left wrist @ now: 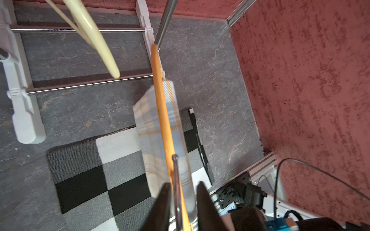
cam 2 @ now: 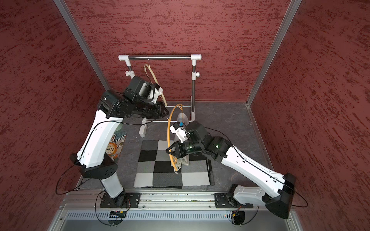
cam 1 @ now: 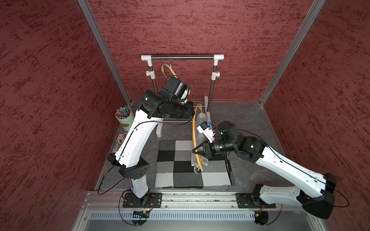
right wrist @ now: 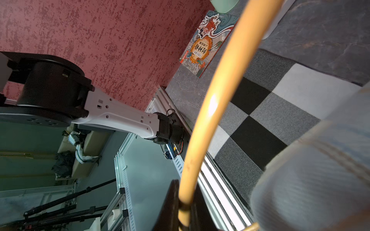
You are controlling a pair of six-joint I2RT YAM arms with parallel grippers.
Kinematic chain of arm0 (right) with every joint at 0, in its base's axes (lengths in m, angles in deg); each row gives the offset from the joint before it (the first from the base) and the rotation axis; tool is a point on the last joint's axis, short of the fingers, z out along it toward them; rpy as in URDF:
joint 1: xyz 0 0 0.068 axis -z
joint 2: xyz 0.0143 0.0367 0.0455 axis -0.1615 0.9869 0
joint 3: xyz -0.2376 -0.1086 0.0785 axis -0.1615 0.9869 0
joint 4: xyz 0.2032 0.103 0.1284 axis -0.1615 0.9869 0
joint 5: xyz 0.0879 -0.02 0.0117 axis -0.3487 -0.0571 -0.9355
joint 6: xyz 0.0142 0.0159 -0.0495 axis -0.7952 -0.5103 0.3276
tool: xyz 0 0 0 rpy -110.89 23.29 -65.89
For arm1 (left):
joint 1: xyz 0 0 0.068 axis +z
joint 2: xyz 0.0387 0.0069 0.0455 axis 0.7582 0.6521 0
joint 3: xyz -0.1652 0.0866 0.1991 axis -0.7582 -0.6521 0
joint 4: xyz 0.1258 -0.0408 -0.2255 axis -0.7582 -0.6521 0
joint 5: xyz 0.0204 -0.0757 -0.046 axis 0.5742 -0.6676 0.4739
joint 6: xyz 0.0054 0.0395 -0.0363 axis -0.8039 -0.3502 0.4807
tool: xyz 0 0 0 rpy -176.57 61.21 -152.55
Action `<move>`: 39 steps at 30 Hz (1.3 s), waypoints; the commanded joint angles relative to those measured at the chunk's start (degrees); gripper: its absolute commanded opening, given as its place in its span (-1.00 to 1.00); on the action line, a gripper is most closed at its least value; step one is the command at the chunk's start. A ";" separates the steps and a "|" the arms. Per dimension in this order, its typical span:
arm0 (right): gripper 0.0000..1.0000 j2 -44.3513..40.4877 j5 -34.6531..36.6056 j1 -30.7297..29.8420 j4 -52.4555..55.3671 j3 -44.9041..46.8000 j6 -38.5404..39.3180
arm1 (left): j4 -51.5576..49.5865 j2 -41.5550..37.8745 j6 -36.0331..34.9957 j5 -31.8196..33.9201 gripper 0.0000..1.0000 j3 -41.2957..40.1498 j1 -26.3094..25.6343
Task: Hang the scarf on the hanger
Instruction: Place the hanger at the clothesline.
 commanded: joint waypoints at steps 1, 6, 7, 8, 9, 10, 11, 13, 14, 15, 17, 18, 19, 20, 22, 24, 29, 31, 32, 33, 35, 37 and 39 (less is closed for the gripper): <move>-1.00 -3.22 -2.91 0.62 -4.37 -1.16 0.01 | 6.33 -4.86 -0.47 -2.74 0.41 -0.94 -0.04; -1.00 -8.24 -11.02 4.98 -5.04 -0.12 -1.81 | 14.04 -13.48 -0.03 -4.93 0.99 -8.04 1.09; -1.00 -9.02 -13.45 6.48 -5.29 -0.09 -2.40 | 15.94 -16.44 0.93 -4.28 0.99 -10.69 1.78; -1.00 -9.77 -15.73 7.90 -5.94 -0.15 -3.13 | 17.91 -19.62 1.77 -3.87 1.00 -13.93 2.51; -1.00 -10.24 -18.38 9.46 -6.56 -0.29 -4.06 | 20.55 -23.13 2.65 -3.75 0.99 -18.06 3.58; -1.00 -10.64 -20.73 11.17 -7.69 -0.42 -5.23 | 23.30 -26.77 3.44 -3.88 0.99 -22.42 4.80; -1.00 -11.01 -22.81 12.70 -9.14 -0.50 -6.79 | 25.91 -30.13 4.21 -4.43 1.00 -26.65 6.03; -1.00 -11.55 -26.35 15.39 -13.86 -0.04 -11.19 | 27.72 -34.63 5.56 -6.93 0.99 -32.56 11.08; -1.00 -11.38 -27.93 16.66 -16.38 -0.27 -13.25 | 26.28 -36.47 6.03 -7.78 1.00 -34.50 13.34; -1.00 -11.09 -29.17 17.73 -17.78 -0.90 -14.81 | 24.96 -37.96 6.02 -8.93 1.00 -36.97 15.18; -1.00 -9.65 -30.90 18.86 -19.76 -3.16 -16.89 | 25.68 -40.77 6.42 -13.65 0.96 -43.98 18.40; -1.00 -8.57 -31.48 19.46 -19.49 -4.93 -17.18 | 27.41 -42.35 7.28 -17.35 0.93 -48.24 19.33; -1.00 -7.30 -32.13 19.94 -18.92 -6.93 -17.09 | 29.84 -43.44 8.35 -21.37 0.89 -52.64 19.86; -1.00 -5.96 -32.70 20.48 -18.54 -8.95 -17.16 | 32.31 -44.28 9.80 -25.44 0.83 -57.10 19.98; -1.00 -2.58 -33.62 21.49 -17.85 -12.86 -17.33 | 38.17 -45.72 12.85 -30.95 0.74 -66.03 19.92; -1.00 0.37 -33.47 22.61 -17.37 -16.56 -17.58 | 43.04 -47.38 14.69 -32.03 0.69 -73.25 19.82; -1.00 10.43 -31.46 24.39 -14.30 -28.56 -16.93 | 45.84 -48.71 14.88 -31.79 0.62 -81.74 19.87; -1.00 15.80 -32.20 25.05 -16.65 -32.57 -19.34 | 44.95 -48.69 14.08 -31.36 0.64 -82.47 19.87; -1.00 18.20 -32.40 25.52 -17.98 -34.44 -21.03 | 43.51 -48.58 13.00 -30.82 0.66 -82.18 20.03; -1.00 20.78 -32.65 26.00 -20.23 -36.13 -23.20 | 41.96 -48.34 11.76 -30.15 0.68 -81.63 20.08; -1.00 25.19 -32.94 26.60 -23.48 -40.11 -26.51 | 39.16 -48.01 9.89 -29.02 0.71 -80.74 20.32; -1.00 30.25 -31.94 27.22 -21.34 -46.35 -26.59 | 38.12 -48.10 8.99 -28.63 0.73 -80.78 20.66; -1.00 36.27 -31.98 27.89 -18.50 -54.71 -25.88 | 37.87 -48.07 8.77 -28.86 0.74 -81.43 21.22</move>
